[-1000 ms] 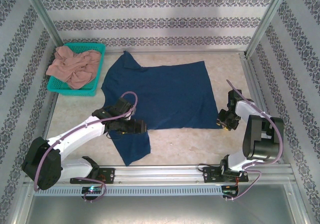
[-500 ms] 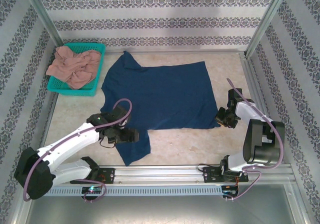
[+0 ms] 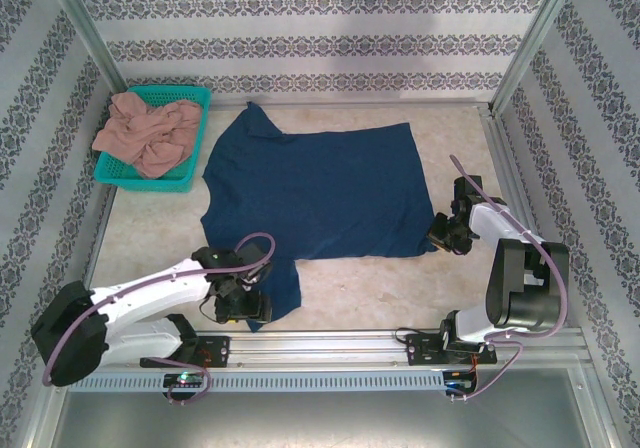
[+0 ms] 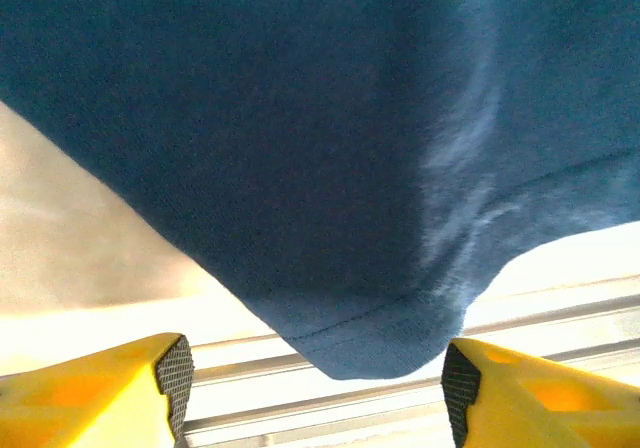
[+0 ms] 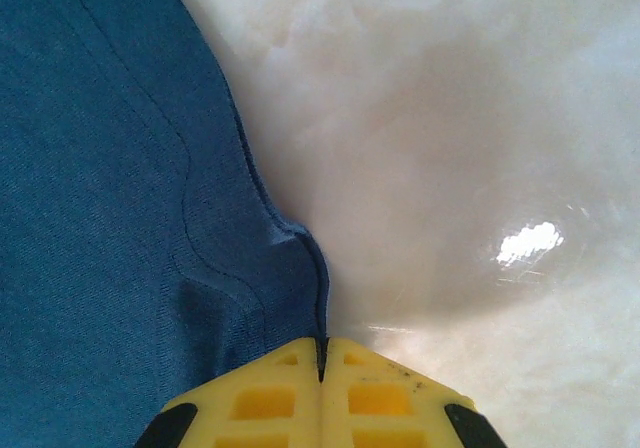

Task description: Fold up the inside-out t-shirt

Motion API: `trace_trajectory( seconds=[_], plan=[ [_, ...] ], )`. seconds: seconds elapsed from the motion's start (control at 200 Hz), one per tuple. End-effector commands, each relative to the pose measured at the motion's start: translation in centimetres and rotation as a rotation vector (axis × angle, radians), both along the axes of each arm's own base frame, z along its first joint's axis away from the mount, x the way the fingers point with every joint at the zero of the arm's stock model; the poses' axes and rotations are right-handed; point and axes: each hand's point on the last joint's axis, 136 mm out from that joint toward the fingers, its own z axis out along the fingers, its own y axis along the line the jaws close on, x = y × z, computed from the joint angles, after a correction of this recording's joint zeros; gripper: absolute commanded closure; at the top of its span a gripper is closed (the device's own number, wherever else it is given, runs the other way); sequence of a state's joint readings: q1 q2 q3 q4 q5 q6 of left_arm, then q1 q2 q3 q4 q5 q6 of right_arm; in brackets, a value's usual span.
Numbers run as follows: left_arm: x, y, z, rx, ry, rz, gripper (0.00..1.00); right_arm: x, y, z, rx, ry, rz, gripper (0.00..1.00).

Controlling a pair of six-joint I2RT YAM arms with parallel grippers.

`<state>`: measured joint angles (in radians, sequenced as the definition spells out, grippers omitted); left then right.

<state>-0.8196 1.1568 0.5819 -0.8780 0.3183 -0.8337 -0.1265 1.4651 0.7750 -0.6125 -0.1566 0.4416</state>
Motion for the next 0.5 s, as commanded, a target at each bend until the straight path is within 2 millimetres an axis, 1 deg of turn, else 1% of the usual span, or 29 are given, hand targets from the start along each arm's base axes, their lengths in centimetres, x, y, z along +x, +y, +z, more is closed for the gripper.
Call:
trace_trajectory(
  seconds=[0.0,0.065,0.165,0.305,0.405,0.495],
  plan=[
    [-0.5,-0.7,-0.8,-0.017,0.024,-0.02,0.4,-0.2,0.6,-0.2,0.012,-0.003,0.027,1.0],
    [-0.4,-1.0,-1.2,-0.021,0.029,-0.036,0.46,-0.2,0.6,-0.1,0.016,-0.001,0.028,1.0],
    [-0.2,-1.5,-1.7,-0.025,0.026,-0.057,0.52,-0.1,0.7,-0.1,0.019,-0.001,0.029,1.0],
    [0.1,-1.4,-2.8,0.005,0.022,-0.084,0.63,-0.2,0.8,-0.1,0.02,0.0,0.033,1.0],
    [0.1,-1.3,-3.0,0.011,0.023,-0.091,0.75,-0.2,0.8,0.0,0.017,-0.001,0.033,1.0],
    [0.3,-1.2,-2.4,0.012,0.007,-0.088,0.89,-0.4,0.8,0.1,0.011,-0.001,0.032,1.0]
  ],
)
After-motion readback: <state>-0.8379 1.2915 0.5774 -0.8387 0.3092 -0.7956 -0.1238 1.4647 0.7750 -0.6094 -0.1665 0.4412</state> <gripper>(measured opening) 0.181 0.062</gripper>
